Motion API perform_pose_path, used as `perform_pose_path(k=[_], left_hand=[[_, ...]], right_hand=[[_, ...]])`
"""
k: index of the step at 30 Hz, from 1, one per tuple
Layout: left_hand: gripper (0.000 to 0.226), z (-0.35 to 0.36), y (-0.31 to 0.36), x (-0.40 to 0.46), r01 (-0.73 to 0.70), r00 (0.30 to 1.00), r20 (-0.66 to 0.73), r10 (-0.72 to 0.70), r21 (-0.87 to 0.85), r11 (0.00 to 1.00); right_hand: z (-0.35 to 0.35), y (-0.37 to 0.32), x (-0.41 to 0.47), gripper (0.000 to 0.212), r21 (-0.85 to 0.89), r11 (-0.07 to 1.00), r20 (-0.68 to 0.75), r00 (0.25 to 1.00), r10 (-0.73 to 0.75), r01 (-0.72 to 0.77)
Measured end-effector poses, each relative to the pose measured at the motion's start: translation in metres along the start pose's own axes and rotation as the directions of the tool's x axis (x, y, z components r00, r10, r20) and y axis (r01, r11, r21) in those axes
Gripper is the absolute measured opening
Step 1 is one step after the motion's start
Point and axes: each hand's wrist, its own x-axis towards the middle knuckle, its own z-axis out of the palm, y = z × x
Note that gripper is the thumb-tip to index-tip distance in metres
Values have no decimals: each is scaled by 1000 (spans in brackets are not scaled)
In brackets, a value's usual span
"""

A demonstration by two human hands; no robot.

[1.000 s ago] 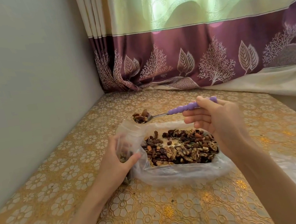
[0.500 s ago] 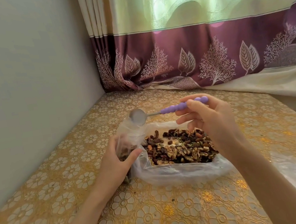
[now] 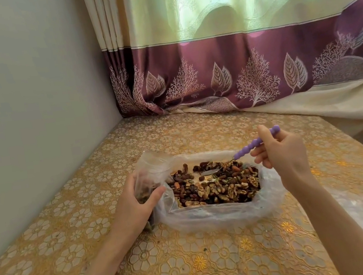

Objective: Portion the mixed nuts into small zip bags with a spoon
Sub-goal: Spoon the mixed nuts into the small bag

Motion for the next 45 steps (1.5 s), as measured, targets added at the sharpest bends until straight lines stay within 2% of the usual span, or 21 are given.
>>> perform_pose_path(k=[5,11,16,22,26,29,34,38,45], left_hand=[[41,1,0,1,0,1000,-5,0,20,1000],[38,1,1,1,-1,1000,-13,2,44,999],[37,0,-1,0,-2,1000,3,2,54,999],[42,0,-4,2,-10,1000,-5,10,70,997],[40,0,-4,1,-17,1000,-9,18,88,996],[48,1,-5,1,-21,1000,-16,22,97,995],[46,0,-6,1,-20,1000,-14,21,103,994],[50,0,-4,1,-8,1000,-19,10,106,994],[58,1,0,0,0,1000,6,-1,88,996]], right_hand=[[-2,12,1,39,-70,997,-20,1000,23,-24],[-9,16,-1,39,-45,998,-35,999,42,-43],[-18,9,-5,28,-99,993,163,986,-44,60],[-22,-8,3,24,-254,960,396,918,-7,117],[-23,-12,1,29,-233,972,478,874,89,28],[-22,-10,-1,32,-181,980,496,852,167,-86],[-16,-3,-6,34,-109,965,434,861,263,-240],[-17,2,-8,33,-38,949,315,898,308,-312],[-17,-3,-8,34,63,949,216,932,290,-310]])
